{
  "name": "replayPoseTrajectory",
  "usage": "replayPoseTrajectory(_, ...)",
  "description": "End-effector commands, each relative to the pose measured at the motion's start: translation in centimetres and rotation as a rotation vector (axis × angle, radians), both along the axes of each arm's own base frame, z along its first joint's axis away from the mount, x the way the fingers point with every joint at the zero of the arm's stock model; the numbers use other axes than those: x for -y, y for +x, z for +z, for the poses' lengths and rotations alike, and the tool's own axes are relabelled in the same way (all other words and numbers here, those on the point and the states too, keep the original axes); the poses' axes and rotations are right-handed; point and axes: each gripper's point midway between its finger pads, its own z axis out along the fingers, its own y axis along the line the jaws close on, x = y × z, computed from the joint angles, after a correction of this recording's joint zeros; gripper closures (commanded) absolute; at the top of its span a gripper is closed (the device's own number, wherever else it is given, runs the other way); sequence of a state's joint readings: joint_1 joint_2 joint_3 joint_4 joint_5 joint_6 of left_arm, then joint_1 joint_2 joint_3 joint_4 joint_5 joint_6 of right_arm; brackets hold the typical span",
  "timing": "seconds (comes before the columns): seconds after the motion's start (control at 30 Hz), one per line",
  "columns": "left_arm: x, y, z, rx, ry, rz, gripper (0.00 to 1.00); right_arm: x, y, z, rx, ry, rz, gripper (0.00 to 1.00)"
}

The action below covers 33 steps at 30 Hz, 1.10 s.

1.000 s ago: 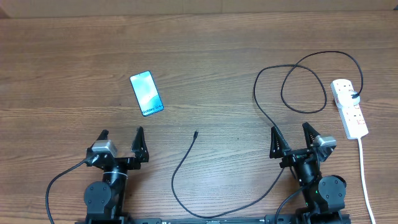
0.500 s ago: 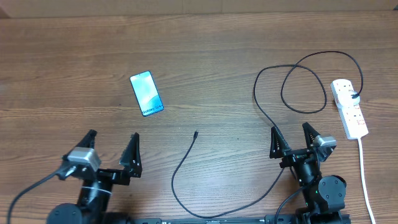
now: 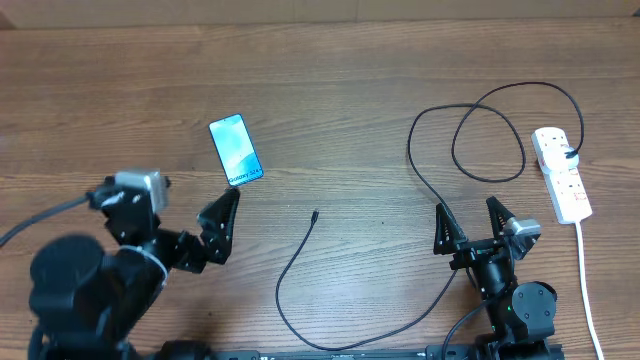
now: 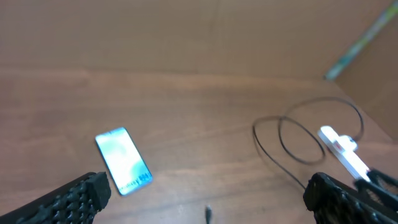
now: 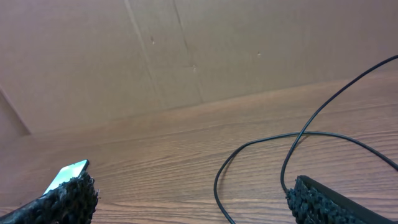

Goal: Plug charger to phone and switch on socket
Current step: 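Move the left gripper forward over the blue phone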

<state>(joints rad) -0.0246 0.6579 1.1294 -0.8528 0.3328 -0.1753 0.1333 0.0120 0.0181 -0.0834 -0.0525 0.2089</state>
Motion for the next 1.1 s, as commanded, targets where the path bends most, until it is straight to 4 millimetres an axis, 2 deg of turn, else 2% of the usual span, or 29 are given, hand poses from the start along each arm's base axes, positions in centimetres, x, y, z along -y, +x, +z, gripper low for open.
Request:
replayPoseTrajectory(0.0,1.1,0.1,0.1,-0.046,-0.006,-0.073,0.00,0.0,0.0,-0.2,0.002,0.000,0.001,0.00)
replayPoseTrajectory(0.27,1.2,0.7,-3.3,-0.215,-0.008,-0.072,0.00,0.0,0.0,-0.2,0.002,0.000,0.001,0.00)
replayPoseTrajectory(0.57,1.8,1.2,-4.3,-0.272,-0.031,-0.102,0.00,0.0,0.0,-0.2,0.002,0.000,0.001,0.00)
replayPoseTrajectory(0.6,1.8,1.2,-4.4,-0.274,-0.031,-0.103,0.07,0.0,0.0,-0.2,0.002,0.000,0.001,0.00)
replayPoseTrajectory(0.63,1.8,1.3,-4.4,-0.274,-0.031,-0.103,0.29,0.0,0.0,-0.2,0.002,0.000,0.001,0.00)
replayPoseTrajectory(0.67,1.8,1.3,-4.4,-0.274,-0.031,-0.102,0.66,0.0,0.0,-0.2,0.002,0.000,0.001,0.00)
replayPoseTrajectory(0.73,1.8,1.3,-4.4,-0.272,-0.031,-0.102,0.96,0.0,0.0,-0.2,0.002,0.000,0.001,0.00)
replayPoseTrajectory(0.9,1.8,1.8,-4.8,-0.302,-0.056,-0.089,0.96,0.0,0.0,-0.2,0.002,-0.001,0.001,0.00)
replayPoseTrajectory(1.07,1.8,2.0,-7.2,-0.427,-0.061,-0.081,0.96,0.0,0.0,-0.2,0.002,0.000,0.001,0.00)
